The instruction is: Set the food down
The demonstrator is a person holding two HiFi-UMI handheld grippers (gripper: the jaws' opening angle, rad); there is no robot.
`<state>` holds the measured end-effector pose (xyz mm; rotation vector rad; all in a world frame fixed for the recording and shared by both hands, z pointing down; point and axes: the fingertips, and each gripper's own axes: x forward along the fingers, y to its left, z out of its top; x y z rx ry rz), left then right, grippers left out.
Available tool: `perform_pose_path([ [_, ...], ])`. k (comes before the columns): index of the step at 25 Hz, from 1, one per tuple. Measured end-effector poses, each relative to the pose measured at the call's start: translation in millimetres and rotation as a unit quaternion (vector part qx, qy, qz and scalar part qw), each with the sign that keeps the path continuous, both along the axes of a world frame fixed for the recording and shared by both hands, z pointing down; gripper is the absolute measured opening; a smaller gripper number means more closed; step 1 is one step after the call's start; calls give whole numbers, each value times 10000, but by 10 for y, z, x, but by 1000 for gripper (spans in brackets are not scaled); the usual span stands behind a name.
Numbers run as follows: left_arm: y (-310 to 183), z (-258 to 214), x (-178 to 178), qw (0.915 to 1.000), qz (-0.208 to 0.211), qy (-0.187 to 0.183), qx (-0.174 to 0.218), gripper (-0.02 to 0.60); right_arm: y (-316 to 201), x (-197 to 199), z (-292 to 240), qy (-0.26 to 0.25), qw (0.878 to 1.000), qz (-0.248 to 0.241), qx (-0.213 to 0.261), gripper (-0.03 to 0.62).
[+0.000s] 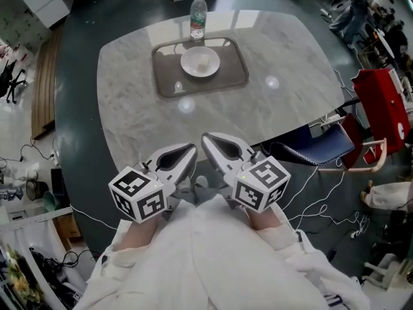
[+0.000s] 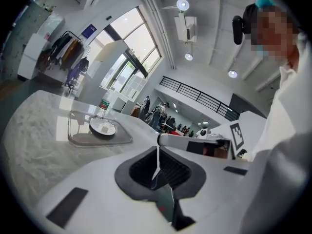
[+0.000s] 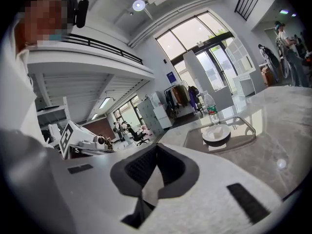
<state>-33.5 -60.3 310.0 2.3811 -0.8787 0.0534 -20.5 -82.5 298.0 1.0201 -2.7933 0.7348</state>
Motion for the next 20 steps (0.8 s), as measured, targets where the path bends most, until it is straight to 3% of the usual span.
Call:
perform_pose_path([
  [20,123,-44,-70,9996,-263,56,105,15,278,5,44,284,9995,-99,42,2],
])
